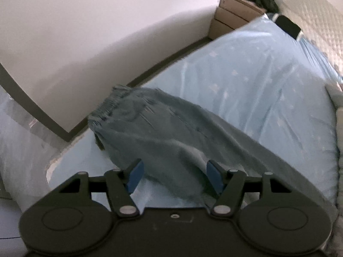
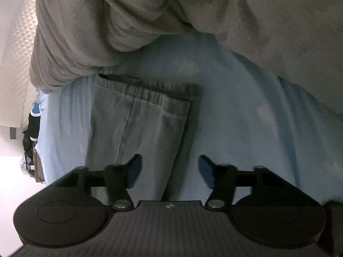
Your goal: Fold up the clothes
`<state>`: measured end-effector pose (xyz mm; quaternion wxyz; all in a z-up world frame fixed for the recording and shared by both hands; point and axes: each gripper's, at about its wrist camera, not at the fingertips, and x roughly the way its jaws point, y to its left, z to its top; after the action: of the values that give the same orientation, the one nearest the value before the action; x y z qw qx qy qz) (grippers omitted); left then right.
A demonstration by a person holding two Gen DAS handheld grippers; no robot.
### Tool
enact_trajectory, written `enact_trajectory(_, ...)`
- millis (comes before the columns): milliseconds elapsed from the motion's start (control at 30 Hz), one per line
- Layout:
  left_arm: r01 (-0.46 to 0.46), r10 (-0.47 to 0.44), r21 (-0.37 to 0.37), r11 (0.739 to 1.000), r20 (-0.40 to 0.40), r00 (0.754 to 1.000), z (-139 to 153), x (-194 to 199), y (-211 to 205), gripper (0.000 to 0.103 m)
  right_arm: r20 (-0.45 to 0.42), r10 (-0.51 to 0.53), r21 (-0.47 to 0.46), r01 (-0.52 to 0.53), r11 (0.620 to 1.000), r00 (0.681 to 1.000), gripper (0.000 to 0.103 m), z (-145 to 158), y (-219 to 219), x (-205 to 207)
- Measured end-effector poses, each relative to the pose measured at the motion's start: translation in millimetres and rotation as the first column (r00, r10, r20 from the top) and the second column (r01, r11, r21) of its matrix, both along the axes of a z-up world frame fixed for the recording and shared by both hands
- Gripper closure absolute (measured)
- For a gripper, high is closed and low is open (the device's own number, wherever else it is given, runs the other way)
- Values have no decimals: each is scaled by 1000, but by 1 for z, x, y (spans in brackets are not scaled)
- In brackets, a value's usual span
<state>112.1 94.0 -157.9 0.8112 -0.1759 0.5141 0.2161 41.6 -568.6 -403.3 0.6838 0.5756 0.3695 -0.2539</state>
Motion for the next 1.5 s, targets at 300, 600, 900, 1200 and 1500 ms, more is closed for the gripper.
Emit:
enact_trajectory(300,82,-82,18,996,-16,997,-1,12,-53,41,21,8,62,-9,998,1000,63,-19,-4,14)
enact_trajectory(600,116,-116,20,993,-27,993,-7,15,-73,40,30,101,-83,-98,992,994,102,3,-11,23)
enact_trajectory(900,146,-145,35,989,-21,989,-3,12,-76,40,4,101,-81,-100,992,995,103,-11,-28,15)
enact_trajectory(1200,111,-110,60,992,-25,994,1,2,-54,40,13,106,-57,-105,993,994,82,-21,-28,-7)
enact_trajectory(1500,129,-126,59,990,-47,991,-6,0,-55,40,12,136,-55,-135,989,991,39,-28,-33,-7)
